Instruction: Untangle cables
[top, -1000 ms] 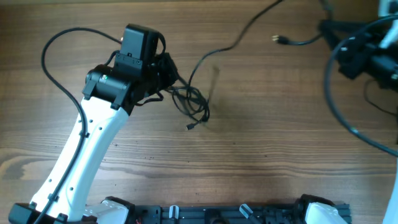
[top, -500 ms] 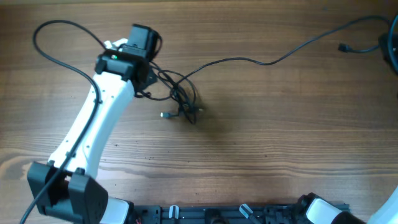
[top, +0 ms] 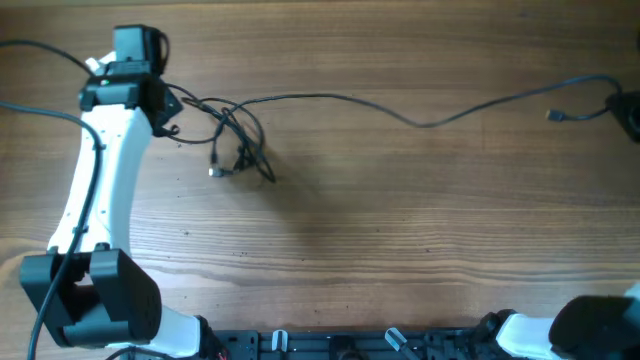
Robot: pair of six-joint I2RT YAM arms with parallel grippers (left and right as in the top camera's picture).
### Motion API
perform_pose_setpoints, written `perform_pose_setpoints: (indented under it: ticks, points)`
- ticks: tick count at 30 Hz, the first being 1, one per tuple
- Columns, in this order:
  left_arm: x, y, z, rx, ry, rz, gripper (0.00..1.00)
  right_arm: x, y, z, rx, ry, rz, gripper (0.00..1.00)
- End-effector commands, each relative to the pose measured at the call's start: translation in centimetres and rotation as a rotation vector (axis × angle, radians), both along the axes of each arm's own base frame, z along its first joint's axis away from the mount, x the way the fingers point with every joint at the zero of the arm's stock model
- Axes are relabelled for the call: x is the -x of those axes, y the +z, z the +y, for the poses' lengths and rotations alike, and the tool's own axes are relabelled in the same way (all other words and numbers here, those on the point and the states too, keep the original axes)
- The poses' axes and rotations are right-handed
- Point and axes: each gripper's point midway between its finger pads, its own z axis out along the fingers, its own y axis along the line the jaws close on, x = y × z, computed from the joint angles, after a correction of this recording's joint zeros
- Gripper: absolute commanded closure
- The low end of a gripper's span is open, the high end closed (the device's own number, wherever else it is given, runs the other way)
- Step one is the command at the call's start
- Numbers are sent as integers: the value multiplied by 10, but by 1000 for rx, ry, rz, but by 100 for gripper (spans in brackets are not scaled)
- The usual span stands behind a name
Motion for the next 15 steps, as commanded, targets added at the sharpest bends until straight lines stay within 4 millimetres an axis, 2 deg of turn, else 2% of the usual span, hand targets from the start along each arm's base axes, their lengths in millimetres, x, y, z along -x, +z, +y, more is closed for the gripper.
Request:
perform_pose_setpoints:
  ticks: [1,3,4,7,12,14,15]
  points:
    - [-13,-7,-36,226,-234,-14,96,-4,-6,24,28,197,-14,96]
    - [-16,-3,-79,426,-354,-51,96,-2,-13,43,23,267,17,96]
    - [-17,5,-108,562,-446,-80,96,-1,-21,54,29,294,57,96]
    - [-11,31,-163,784,-722,-157,96,-4,-34,79,45,360,105,96]
    - [-2,34,-187,832,-787,-137,96,-13,-51,138,68,534,151,94]
    - [0,34,-195,838,-806,-130,96,-15,-57,163,62,607,166,89]
    - [1,35,-198,843,-814,-128,96,-15,-61,177,63,647,175,82]
